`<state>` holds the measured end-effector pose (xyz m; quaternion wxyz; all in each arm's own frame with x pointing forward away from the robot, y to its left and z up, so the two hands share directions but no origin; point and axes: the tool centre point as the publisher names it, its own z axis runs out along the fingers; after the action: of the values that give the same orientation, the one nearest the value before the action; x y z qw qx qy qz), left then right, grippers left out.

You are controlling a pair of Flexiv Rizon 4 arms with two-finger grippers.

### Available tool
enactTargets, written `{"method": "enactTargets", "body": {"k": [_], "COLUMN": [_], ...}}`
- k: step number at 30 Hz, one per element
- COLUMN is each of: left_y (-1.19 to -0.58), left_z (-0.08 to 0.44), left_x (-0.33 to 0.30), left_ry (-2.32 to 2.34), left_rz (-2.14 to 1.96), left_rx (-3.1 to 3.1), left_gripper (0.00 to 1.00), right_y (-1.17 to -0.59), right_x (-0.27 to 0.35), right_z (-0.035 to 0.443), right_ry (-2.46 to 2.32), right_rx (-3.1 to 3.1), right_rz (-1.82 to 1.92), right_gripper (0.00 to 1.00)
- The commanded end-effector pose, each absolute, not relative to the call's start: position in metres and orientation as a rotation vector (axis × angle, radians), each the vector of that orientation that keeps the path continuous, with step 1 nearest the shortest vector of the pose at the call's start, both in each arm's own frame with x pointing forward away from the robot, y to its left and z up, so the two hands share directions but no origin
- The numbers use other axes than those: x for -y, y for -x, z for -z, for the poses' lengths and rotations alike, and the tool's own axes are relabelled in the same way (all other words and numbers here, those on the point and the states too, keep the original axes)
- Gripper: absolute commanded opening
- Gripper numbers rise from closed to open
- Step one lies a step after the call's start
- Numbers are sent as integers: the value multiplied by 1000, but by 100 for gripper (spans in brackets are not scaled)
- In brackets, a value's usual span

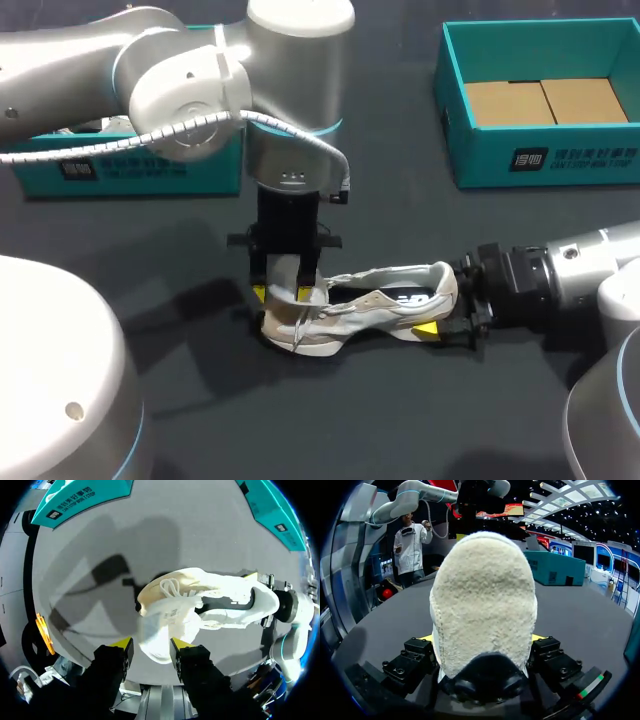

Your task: Take the shoe out of the shoebox, open the shoe tongue, remove and reinsert the insole, then place the shoe into the shoebox

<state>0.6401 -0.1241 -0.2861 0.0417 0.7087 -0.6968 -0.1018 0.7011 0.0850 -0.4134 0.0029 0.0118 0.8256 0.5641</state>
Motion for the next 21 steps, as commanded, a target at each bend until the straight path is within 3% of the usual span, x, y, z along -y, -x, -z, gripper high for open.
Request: {"method": "enactTargets", "body": {"k": [1,8,14,21], "left_y": [-638,-640,-644,-645], "left_z": [246,207,190,177], "left_x": [110,119,130,148], "left_ry": [-2061,-1757,-1192,-719], "left_rz": [206,165,305,304], "left_rx": [2189,2368,2644,2846], "left_gripper": [45,47,47,39], "right_y": [-701,-701,-701,-701], "right_x": [-84,-84,-84,-84], "right_z": [413,413,413,413], "right_ry": [-38,-38,-38,-38], "right_rx": [-2593,-2593,-2593,-2593], "right_rz": [-1765,-1765,-1765,-1765], "right_gripper": [0,0,0,0]}}
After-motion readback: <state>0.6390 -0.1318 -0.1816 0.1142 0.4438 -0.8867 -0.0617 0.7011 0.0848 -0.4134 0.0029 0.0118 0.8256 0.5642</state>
